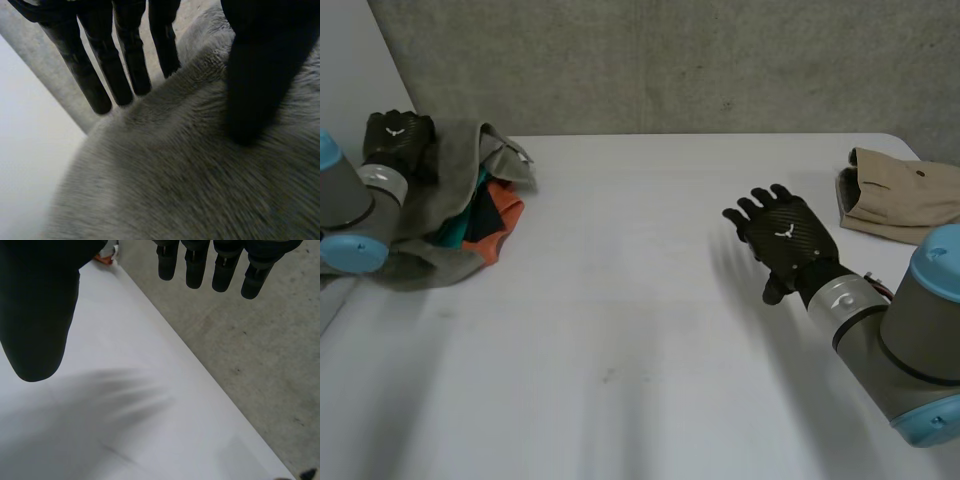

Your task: Fold the laundry.

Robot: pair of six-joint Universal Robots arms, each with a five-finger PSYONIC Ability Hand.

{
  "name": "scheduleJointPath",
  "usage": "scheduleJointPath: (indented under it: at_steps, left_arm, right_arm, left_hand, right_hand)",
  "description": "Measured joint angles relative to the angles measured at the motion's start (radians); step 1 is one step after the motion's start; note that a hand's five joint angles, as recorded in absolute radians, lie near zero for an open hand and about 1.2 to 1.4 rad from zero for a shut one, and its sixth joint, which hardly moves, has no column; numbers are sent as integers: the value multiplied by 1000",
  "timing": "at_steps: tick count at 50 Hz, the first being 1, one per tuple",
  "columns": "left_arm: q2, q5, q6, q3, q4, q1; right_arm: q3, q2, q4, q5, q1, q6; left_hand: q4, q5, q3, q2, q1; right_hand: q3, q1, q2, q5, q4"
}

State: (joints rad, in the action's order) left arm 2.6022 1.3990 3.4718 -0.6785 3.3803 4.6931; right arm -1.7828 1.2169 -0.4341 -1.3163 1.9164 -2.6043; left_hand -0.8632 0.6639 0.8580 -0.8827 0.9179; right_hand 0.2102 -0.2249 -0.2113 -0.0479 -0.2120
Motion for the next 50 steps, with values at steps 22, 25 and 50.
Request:
scheduleJointPath:
  at_steps: [22, 25, 50]
  left_arm:
    - [-584, -26, -375, -292, 150, -178]
    - [-670, -57, -457, -368, 161, -252]
    - [-460, -141, -364, -562, -41, -648]
  right_arm:
    - [8, 72, -32, -37, -96, -123]
    - [8, 78, -35, -51, -104, -133]
    - [73, 82, 72, -69, -218, -192]
  left_hand:
    - [-336, 301, 330, -302, 174]
    - [-336, 302, 330, -302, 174]
    - [662, -615, -645, 676, -731]
  right_hand:
    - [0, 0, 0, 0, 0]
    - [0, 0, 0, 0, 0]
    - [0, 0, 0, 0, 0]
